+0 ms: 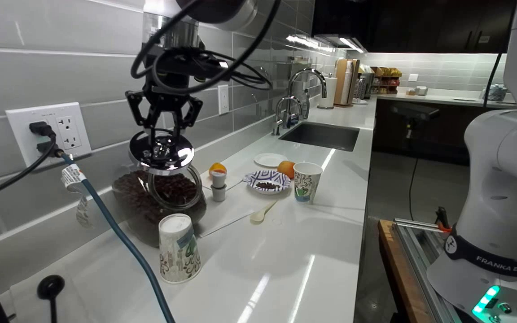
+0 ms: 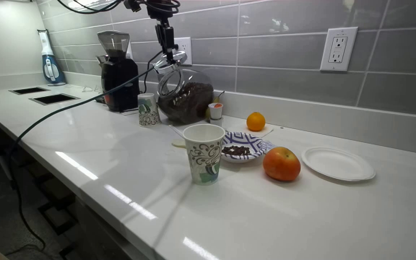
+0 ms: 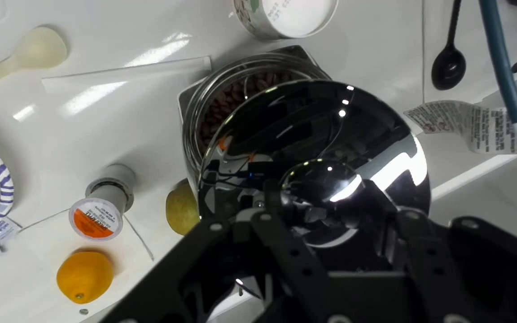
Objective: Remove the silver lid from the glass coffee jug
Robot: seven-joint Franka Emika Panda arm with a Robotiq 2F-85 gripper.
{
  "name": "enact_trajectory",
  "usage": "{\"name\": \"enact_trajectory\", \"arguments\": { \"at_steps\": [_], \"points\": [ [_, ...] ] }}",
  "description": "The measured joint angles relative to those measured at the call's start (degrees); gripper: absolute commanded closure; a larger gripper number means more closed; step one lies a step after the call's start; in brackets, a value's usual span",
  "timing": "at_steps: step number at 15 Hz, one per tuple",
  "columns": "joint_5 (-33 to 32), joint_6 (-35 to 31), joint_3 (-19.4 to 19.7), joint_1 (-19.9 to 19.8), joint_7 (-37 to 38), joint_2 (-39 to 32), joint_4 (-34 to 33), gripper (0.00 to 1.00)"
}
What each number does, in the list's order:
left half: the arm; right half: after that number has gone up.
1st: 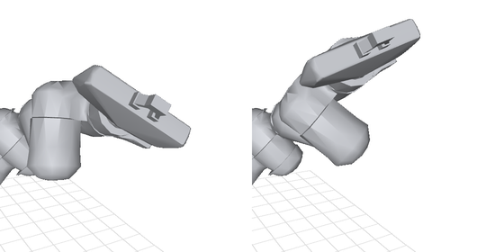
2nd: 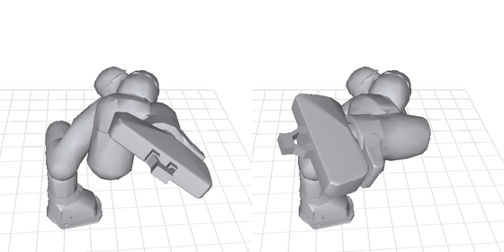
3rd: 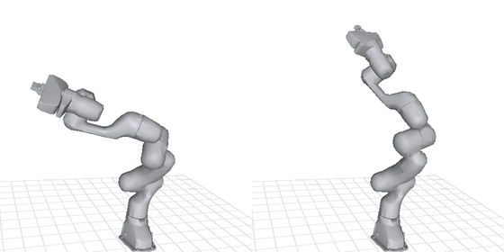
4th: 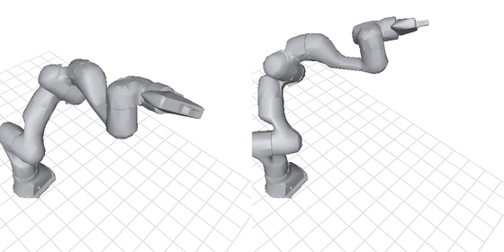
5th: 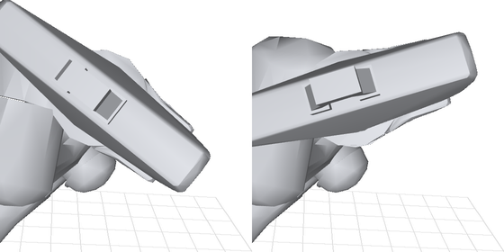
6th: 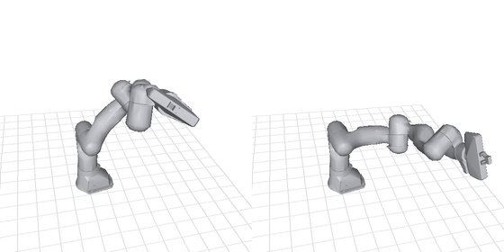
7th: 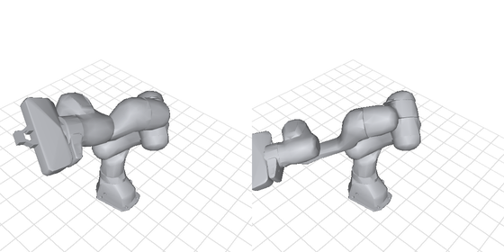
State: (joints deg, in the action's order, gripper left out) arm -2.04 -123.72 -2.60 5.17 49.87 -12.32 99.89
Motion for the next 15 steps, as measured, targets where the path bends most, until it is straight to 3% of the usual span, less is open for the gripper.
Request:
{"name": "enact_trajectory", "arguments": {
  "at_steps": [15],
  "points": [
    [4.64,2.74,3.13,-0.7,0.37,-8.76,-11.14,0.79]
  ]
}}
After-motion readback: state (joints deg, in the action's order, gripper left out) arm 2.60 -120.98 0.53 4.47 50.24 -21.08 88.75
